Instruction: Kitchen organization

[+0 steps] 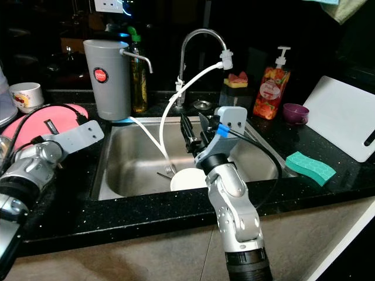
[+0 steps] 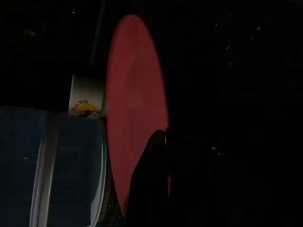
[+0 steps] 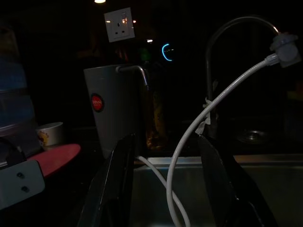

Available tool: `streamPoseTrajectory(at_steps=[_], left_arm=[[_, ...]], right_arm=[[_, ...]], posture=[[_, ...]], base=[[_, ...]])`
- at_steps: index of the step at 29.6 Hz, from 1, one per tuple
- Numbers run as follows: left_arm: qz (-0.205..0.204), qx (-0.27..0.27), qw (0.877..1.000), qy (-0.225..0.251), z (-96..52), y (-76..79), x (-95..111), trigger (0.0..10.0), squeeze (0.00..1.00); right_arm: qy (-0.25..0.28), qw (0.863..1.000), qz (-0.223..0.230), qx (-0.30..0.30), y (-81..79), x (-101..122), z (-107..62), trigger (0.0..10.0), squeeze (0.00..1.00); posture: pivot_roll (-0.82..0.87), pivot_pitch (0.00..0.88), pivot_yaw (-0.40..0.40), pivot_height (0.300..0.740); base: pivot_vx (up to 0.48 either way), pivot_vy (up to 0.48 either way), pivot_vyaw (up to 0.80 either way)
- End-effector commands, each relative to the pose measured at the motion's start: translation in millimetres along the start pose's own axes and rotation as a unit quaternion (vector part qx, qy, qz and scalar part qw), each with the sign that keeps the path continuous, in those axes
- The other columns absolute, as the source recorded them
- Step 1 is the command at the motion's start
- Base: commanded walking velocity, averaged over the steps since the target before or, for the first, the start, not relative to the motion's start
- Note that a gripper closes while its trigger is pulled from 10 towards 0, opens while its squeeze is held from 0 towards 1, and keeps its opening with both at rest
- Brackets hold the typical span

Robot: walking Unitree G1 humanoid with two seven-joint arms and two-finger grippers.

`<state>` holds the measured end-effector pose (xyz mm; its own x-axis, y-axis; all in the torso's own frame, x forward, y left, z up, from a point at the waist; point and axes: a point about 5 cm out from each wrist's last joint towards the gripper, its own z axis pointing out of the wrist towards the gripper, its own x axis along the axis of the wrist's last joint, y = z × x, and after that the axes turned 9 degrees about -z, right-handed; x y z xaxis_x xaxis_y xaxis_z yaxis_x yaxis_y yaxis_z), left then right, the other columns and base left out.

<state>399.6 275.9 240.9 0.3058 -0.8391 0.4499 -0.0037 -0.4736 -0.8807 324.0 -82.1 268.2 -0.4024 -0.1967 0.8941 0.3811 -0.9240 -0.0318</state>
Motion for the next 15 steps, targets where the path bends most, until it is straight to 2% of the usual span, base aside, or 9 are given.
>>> streamPoseTrajectory(at_steps=[1, 4, 5, 7, 9, 11, 15], left_arm=[[0.035, -0.024, 0.998, -0.037, 0.1, 24.1, -21, 0.0, 0.0], [0.068, 0.035, 0.997, -0.008, 0.3, 16.4, -13, 0.0, 0.0], [0.074, 0.063, 0.995, 0.008, 0.0, 12.3, -8, 10.0, 0.0], [0.078, 0.099, 0.992, 0.032, -0.7, 7.0, 0, 10.0, 0.0], [0.073, 0.15, 0.983, 0.077, -4.0, -0.1, 14, 10.0, 0.0], [0.072, 0.162, 0.98, 0.086, -5.0, -1.5, 17, 10.0, 0.0], [0.052, 0.209, 0.966, 0.141, -12.8, -1.5, 30, 10.0, 0.0]], right_arm=[[0.0, 1.0, 0.006, -0.008, 4.2, 1, -3.4, 10.0, 0.0], [0.001, 1.0, 0.008, -0.009, 4.5, 1, -2.8, 10.0, 0.0], [0.002, 1.0, 0.008, -0.009, 4.5, 1, -2.3, 10.0, 0.0], [0.003, 1.0, 0.01, -0.009, 4.1, 1, -1.5, 10.0, 0.0], [0.005, 1.0, 0.012, -0.006, 2.9, 2, -0.4, 10.0, 0.0], [0.006, 1.0, 0.013, -0.005, 2.5, 2, -0.1, 10.0, 0.0], [0.008, 1.0, 0.02, 0.008, 0.0, 4, 0.3, 10.0, 0.0]], posture=[[0.16, 0.051, -0.105, 0.74], [0.16, 0.051, -0.105, 0.74], [0.17, 0.045, -0.106, 0.74], [0.17, 0.045, -0.107, 0.74], [0.17, 0.045, -0.112, 0.74], [0.17, 0.045, -0.112, 0.74], [0.18, 0.048, -0.12, 0.74]], base=[[0.0, 0.0, 0.0], [0.0, 0.0, 0.0], [0.0, 0.0, 0.0], [0.0, 0.0, 0.0], [0.0, 0.0, 0.0], [0.0, 0.0, 0.0], [0.0, 0.0, 0.0]])
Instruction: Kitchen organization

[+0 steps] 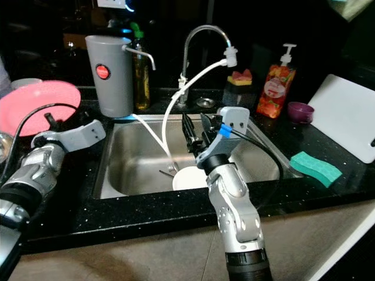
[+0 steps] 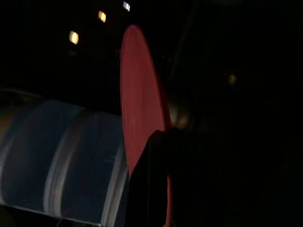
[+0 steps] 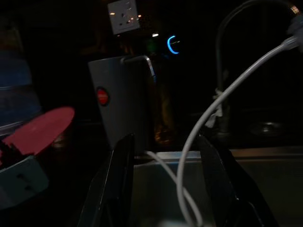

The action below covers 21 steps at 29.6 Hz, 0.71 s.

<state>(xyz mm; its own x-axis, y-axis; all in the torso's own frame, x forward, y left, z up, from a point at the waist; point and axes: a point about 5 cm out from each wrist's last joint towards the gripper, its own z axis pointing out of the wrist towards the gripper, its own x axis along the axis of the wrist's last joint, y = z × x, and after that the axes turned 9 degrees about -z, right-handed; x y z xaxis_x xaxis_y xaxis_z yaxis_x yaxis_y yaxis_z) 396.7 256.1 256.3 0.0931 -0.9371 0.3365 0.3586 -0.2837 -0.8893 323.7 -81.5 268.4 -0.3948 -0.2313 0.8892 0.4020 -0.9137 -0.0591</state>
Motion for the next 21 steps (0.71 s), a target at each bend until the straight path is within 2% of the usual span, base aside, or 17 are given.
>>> streamPoseTrajectory(at_steps=[1, 2, 5, 7, 11, 13, 14, 16, 17, 18, 19, 21], left_arm=[[-0.011, 0.035, 0.997, 0.065, -9.7, 5.2, 20, 10.0, 0.0], [-0.011, 0.035, 0.997, 0.065, -9.7, 5.2, 20, 10.0, 0.0], [-0.025, 0.056, 0.989, 0.138, -25.5, 13.3, 36, 10.0, 0.0], [-0.03, 0.065, 0.983, 0.167, -34.7, 17.0, 43, 10.0, 0.0], [-0.035, 0.069, 0.981, 0.176, -38.4, 17.7, 45, 10.0, 0.0], [-0.054, 0.074, 0.971, 0.219, -58.3, 23.0, 56, 10.0, 0.0], [-0.054, 0.074, 0.971, 0.219, -58.3, 23.0, 56, 10.0, 0.0], [-0.075, 0.062, 0.958, 0.269, -82.8, 30.4, 69, 10.0, 0.0], [-0.075, 0.062, 0.958, 0.269, -82.8, 30.4, 69, 10.0, 0.0], [-0.083, 0.051, 0.952, 0.289, -92.6, 33.7, 74, 10.0, 0.0], [-0.083, 0.051, 0.952, 0.289, -92.6, 33.7, 74, 10.0, 0.0], [-0.095, 0.025, 0.942, 0.32, -108.8, 39.5, 82, 10.0, 0.0]], right_arm=[[0.006, 1.0, 0.017, 0.018, -1.9, 5, 0.4, 10.0, 0.0], [0.006, 1.0, 0.017, 0.018, -1.9, 5, 0.4, 10.0, 0.0], [0.007, 0.997, 0.051, 0.051, -8.1, 8, 0.8, 10.0, 0.0], [0.01, 0.995, 0.069, 0.074, -12.2, 10, 0.6, 10.0, 0.0], [0.011, 0.994, 0.075, 0.083, -13.8, 11, 0.3, 10.0, 0.0], [0.012, 0.989, 0.097, 0.113, -19.3, 14, -0.9, 10.0, 0.0], [0.012, 0.989, 0.097, 0.113, -19.3, 14, -0.9, 10.0, 0.0], [0.004, 0.984, 0.112, 0.139, -24.0, 13, -2.0, 10.0, 0.0], [0.004, 0.984, 0.112, 0.139, -24.0, 13, -2.0, 10.0, 0.0], [-0.003, 0.983, 0.116, 0.141, -24.0, 11, -2.4, 10.0, 0.0], [-0.003, 0.983, 0.116, 0.141, -24.0, 11, -2.4, 10.0, 0.0], [-0.024, 0.983, 0.122, 0.133, -20.5, 5, -1.5, 10.0, 0.0]], posture=[[0.18, 0.052, -0.13, 0.74], [0.18, 0.052, -0.13, 0.74], [0.19, 0.055, -0.137, 0.74], [0.19, 0.058, -0.14, 0.74], [0.19, 0.058, -0.14, 0.74], [0.2, 0.063, -0.149, 0.74], [0.2, 0.063, -0.149, 0.74], [0.2, 0.063, -0.149, 0.74], [0.2, 0.063, -0.149, 0.74], [0.2, 0.063, -0.16, 0.74], [0.2, 0.063, -0.16, 0.74], [0.2, 0.063, -0.16, 0.74]], base=[[0.0, 0.0, 0.0], [0.0, 0.0, 0.0], [0.0, 0.0, 0.0], [0.0, 0.0, 0.0], [0.0, 0.0, 0.0], [0.0, 0.0, 0.0], [0.0, 0.0, 0.0], [0.0, 0.0, 0.0], [0.0, 0.0, 0.0], [0.0, 0.0, 0.0], [0.0, 0.0, 0.0], [0.0, 0.0, 0.0]])
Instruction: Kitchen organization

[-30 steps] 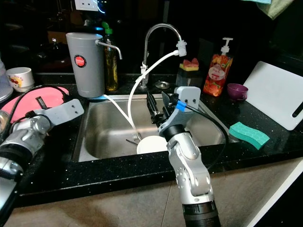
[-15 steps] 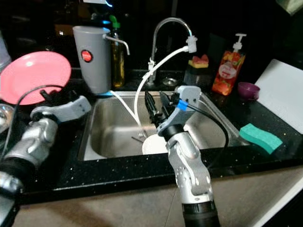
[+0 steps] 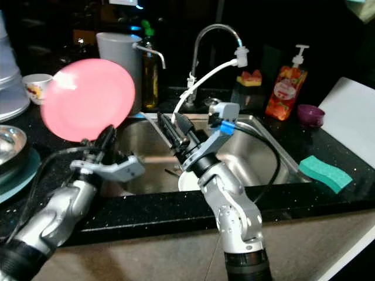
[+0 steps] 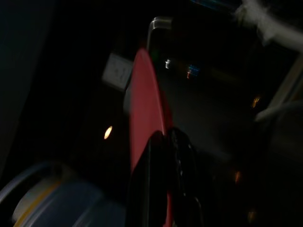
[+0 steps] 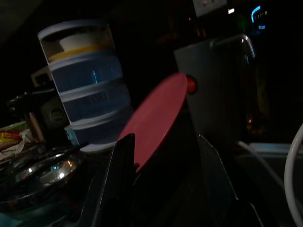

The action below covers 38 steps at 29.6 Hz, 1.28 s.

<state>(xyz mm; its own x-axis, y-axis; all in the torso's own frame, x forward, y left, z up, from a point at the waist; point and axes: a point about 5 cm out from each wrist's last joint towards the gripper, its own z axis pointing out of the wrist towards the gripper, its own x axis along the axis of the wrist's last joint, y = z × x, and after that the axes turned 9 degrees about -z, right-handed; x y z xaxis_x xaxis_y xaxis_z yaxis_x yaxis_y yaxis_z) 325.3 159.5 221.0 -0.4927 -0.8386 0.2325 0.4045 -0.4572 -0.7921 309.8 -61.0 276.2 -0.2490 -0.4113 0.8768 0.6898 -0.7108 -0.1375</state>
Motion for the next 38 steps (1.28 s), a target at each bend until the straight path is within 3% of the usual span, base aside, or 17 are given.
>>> streamPoseTrajectory(at_steps=[1, 10, 19, 24, 25, 26, 27, 28, 32, 38], left_arm=[[-0.013, -0.022, 0.999, 0.031, -5.3, 7.7, 14, 10.0, 0.0], [-0.058, -0.044, 0.993, 0.096, -16.3, 18.8, 52, 10.0, 0.0], [-0.086, -0.068, 0.984, 0.143, -23.3, 25.0, 81, 10.0, 0.0], [-0.088, -0.074, 0.981, 0.153, -25.1, 26.9, 86, 10.0, 0.0], [-0.089, -0.078, 0.981, 0.157, -26.8, 28.1, 88, 10.0, 0.0], [-0.089, -0.081, 0.98, 0.159, -28.1, 29.0, 89, 10.0, 0.0], [-0.089, -0.081, 0.98, 0.159, -28.1, 29.0, 89, 10.0, 0.0], [-0.089, -0.083, 0.979, 0.162, -29.2, 29.7, 90, 10.0, 0.0], [-0.081, -0.091, 0.979, 0.166, -30.6, 32.3, 89, 10.0, 0.0], [-0.073, -0.092, 0.981, 0.153, -26.9, 32.7, 83, 10.0, 0.0]], right_arm=[[-0.01, 1.0, 0.008, -0.007, 4.6, -2, -1.5, 10.0, 0.0], [-0.069, 0.997, 0.013, -0.044, 16.6, -18, -3.9, 10.0, 0.0], [-0.073, 0.994, 0.055, -0.064, 26.8, -18, -3.7, 10.0, 0.0], [-0.075, 0.993, 0.066, -0.069, 28.9, -18, -1.9, 10.0, 0.0], [-0.078, 0.992, 0.069, -0.074, 30.4, -19, -1.7, 6.5, 0.0], [-0.08, 0.991, 0.073, -0.078, 31.7, -19, -1.5, 3.8, 0.0], [-0.08, 0.991, 0.073, -0.078, 31.7, -19, -1.5, 3.8, 0.0], [-0.082, 0.991, 0.078, -0.079, 32.5, -20, -1.5, 0.0, 0.0], [-0.071, 0.989, 0.109, -0.069, 32.2, -18, -0.5, 0.0, 0.0], [-0.069, 0.989, 0.111, -0.076, 34.4, -18, -0.6, 0.0, 0.0]], posture=[[0.2, 0.063, -0.16, 0.74], [0.2, 0.048, -0.15, 0.74], [0.2, 0.04, -0.145, 0.74], [0.2, 0.042, -0.144, 0.74], [0.2, 0.042, -0.144, 0.74], [0.2, 0.042, -0.144, 0.74], [0.2, 0.042, -0.144, 0.74], [0.2, 0.042, -0.144, 0.74], [0.2, 0.042, -0.142, 0.74], [0.2, 0.042, -0.142, 0.74]], base=[[0.0, 0.0, 0.0], [0.0, 0.0, 0.0], [0.0, 0.0, 0.0], [0.0, 0.0, 0.0], [0.0, 0.0, 0.0], [0.0, 0.0, 0.0], [0.0, 0.0, 0.0], [0.0, 0.0, 0.0], [0.0, 0.0, 0.0], [0.0, 0.0, 0.0]])
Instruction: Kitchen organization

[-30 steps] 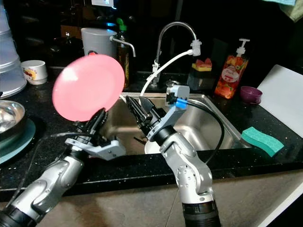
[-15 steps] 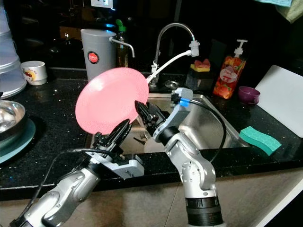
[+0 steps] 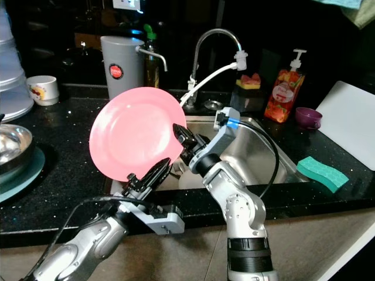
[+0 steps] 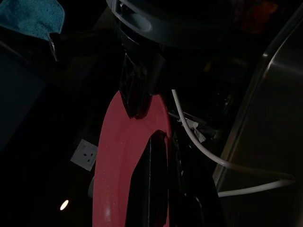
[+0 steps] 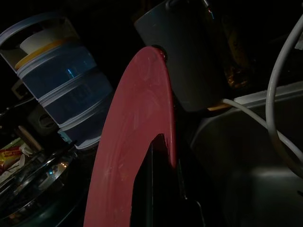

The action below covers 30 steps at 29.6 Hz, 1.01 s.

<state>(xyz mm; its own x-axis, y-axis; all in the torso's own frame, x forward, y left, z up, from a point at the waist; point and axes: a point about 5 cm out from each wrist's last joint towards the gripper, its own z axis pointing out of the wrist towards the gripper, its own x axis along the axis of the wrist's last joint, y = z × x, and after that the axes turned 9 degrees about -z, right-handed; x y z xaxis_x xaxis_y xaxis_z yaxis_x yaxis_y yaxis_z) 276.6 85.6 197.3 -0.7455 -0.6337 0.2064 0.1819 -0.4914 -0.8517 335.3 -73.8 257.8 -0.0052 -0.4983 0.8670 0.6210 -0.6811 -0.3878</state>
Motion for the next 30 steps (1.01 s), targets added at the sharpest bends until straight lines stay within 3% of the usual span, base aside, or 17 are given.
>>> streamPoseTrajectory(at_steps=[1, 2, 6, 7, 8, 9, 10, 11, 14, 18, 21, 22, 24, 25, 27, 29, 30], left_arm=[[0.003, -0.004, 1.0, 0.004, 3.9, -0.6, 0, 10.0, 0.0], [-0.001, -0.002, 1.0, -0.003, 5.6, -1.3, -1, 10.0, 1.0], [-0.006, 0.009, 1.0, -0.02, 10.7, -4.4, -3, 10.0, 1.0], [-0.013, 0.016, 0.999, -0.026, 12.8, -7.0, -3, 10.0, 0.0], [-0.013, 0.016, 0.999, -0.026, 12.8, -7.0, -3, 10.0, 0.0], [-0.024, 0.022, 0.999, -0.026, 14.2, -10.1, -2, 10.0, 0.0], [-0.035, 0.026, 0.999, -0.02, 14.8, -13.8, 1, 10.0, 0.0], [-0.035, 0.026, 0.999, -0.02, 14.8, -13.8, 1, 10.0, 0.0], [-0.059, 0.027, 0.998, -0.019, 13.1, -24.1, 8, 10.0, 0.0], [-0.065, 0.027, 0.997, -0.031, 11.8, -28.1, 7, 10.0, 0.0], [-0.094, 0.055, 0.988, -0.106, 9.5, -37.4, -11, 10.0, 0.0], [-0.094, 0.055, 0.988, -0.106, 9.5, -37.4, -11, 10.0, 0.0], [-0.129, 0.092, 0.971, -0.181, 8.8, -45.7, -32, 10.0, 0.0], [-0.129, 0.092, 0.971, -0.181, 8.8, -45.7, -32, 10.0, 0.0], [-0.189, 0.138, 0.937, -0.261, 7.4, -54.5, -52, 10.0, 0.0], [-0.273, 0.184, 0.889, -0.318, 6.5, -63.5, -68, 10.0, 0.0], [-0.273, 0.184, 0.889, -0.318, 6.5, -63.5, -68, 10.0, 0.0]], right_arm=[[-0.003, 1.0, -0.004, -0.014, 6.3, 0, -1.8, 0.0, 0.0], [-0.004, 1.0, -0.01, -0.016, 7.0, 1, -2.2, 0.0, 0.0], [-0.004, 0.999, -0.034, -0.027, 9.2, 1, -2.1, 0.0, 0.0], [0.004, 0.996, -0.071, -0.048, 13.0, 2, -1.5, 0.0, 0.0], [0.004, 0.996, -0.071, -0.048, 13.0, 2, -1.5, 0.0, 0.0], [0.01, 0.991, -0.114, -0.071, 17.4, 4, -0.8, 4.6, 0.0], [0.019, 0.985, -0.145, -0.097, 22.9, 6, -0.3, 10.0, 0.0], [0.019, 0.985, -0.145, -0.097, 22.9, 6, -0.3, 10.0, 0.0], [0.049, 0.97, -0.155, -0.182, 44.9, 15, -2.7, 10.0, 0.0], [0.055, 0.962, -0.165, -0.211, 52.5, 18, -4.6, 10.0, 0.0], [0.041, 0.948, -0.196, -0.246, 63.1, 15, -5.9, 10.0, 0.0], [0.041, 0.948, -0.196, -0.246, 63.1, 15, -5.9, 10.0, 0.0], [0.028, 0.946, -0.201, -0.253, 65.9, 8, -5.9, 10.0, 0.0], [0.028, 0.946, -0.201, -0.253, 65.9, 8, -5.9, 10.0, 0.0], [0.011, 0.943, -0.202, -0.265, 69.5, -3, -6.8, 10.0, 0.0], [-0.003, 0.941, -0.194, -0.277, 73.9, -13, -7.9, 10.0, 0.0], [-0.003, 0.941, -0.194, -0.277, 73.9, -13, -7.9, 10.0, 0.0]], posture=[[0.2, 0.042, -0.143, 0.74], [0.2, 0.042, -0.143, 0.74], [0.2, 0.042, -0.145, 0.74], [0.2, 0.042, -0.143, 0.74], [0.2, 0.042, -0.143, 0.74], [0.2, 0.042, -0.143, 0.74], [0.2, 0.042, -0.143, 0.74], [0.2, 0.042, -0.143, 0.74], [0.2, 0.042, -0.143, 0.74], [0.22, 0.04, -0.144, 0.74], [0.22, 0.04, -0.144, 0.74], [0.22, 0.04, -0.144, 0.74], [0.23, 0.038, -0.147, 0.74], [0.23, 0.038, -0.147, 0.74], [0.24, 0.036, -0.146, 0.74], [0.24, 0.03, -0.14, 0.74], [0.24, 0.03, -0.14, 0.74]], base=[[0.0, 0.0, 0.0], [0.0, 0.0, 0.0], [0.0, 0.0, 0.0], [0.0, 0.0, 0.0], [0.0, 0.0, 0.0], [0.0, 0.0, 0.0], [0.0, 0.0, 0.0], [0.0, 0.0, 0.0], [0.0, 0.0, 0.0], [0.0, 0.0, 0.0], [0.0, 0.0, 0.0], [0.0, 0.0, 0.0], [0.0, 0.0, 0.0], [0.0, 0.0, 0.0], [0.0, 0.0, 0.0], [0.0, 0.0, 0.0], [0.0, 0.0, 0.0]])
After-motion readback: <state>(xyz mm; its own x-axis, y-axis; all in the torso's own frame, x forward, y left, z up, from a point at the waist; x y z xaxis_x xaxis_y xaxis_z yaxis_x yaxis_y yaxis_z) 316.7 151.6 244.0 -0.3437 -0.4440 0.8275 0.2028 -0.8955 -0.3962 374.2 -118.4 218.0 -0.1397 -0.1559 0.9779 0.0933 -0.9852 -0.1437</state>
